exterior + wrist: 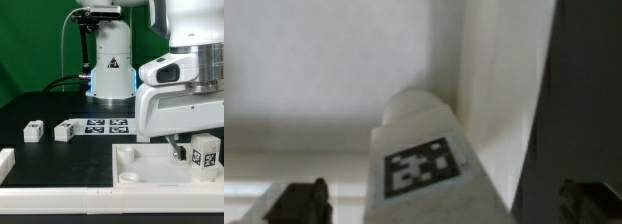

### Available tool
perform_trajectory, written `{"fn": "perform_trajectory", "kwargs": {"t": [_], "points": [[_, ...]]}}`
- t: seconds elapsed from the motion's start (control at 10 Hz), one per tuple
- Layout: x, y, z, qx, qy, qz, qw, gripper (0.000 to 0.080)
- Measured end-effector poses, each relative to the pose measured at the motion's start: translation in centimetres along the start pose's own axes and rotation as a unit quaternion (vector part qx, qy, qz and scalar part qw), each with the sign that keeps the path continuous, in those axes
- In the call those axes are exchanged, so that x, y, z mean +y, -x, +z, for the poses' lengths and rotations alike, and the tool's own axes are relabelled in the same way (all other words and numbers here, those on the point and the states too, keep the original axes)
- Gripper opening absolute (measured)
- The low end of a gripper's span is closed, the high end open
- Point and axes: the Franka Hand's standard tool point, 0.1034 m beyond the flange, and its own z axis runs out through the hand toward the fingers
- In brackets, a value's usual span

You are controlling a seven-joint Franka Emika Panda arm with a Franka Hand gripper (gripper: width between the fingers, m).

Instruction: Assemble one leg

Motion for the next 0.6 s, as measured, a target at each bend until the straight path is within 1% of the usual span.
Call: {"fn": "perform_trajectory", "kwargs": {"t": [0.1, 0.2, 0.3, 0.4, 0.5, 0.6], "points": [[0.07, 0.01, 0.02, 0.0, 0.001, -0.015, 1.0, 0.0649], [0.12, 0.03, 0.04, 0.0, 0.001, -0.02, 1.0, 0.0625], [0.12, 0.04, 0.05, -0.001, 0.001, -0.019, 1.0, 0.0493], [0.13, 0.05, 0.07, -0.001, 0.001, -0.019, 1.0, 0.0493], [0.13, 0.05, 0.07, -0.001, 0.001, -0.019, 1.0, 0.0293], [0.13, 0.05, 0.07, -0.001, 0.001, -0.019, 1.0, 0.0288]]}}
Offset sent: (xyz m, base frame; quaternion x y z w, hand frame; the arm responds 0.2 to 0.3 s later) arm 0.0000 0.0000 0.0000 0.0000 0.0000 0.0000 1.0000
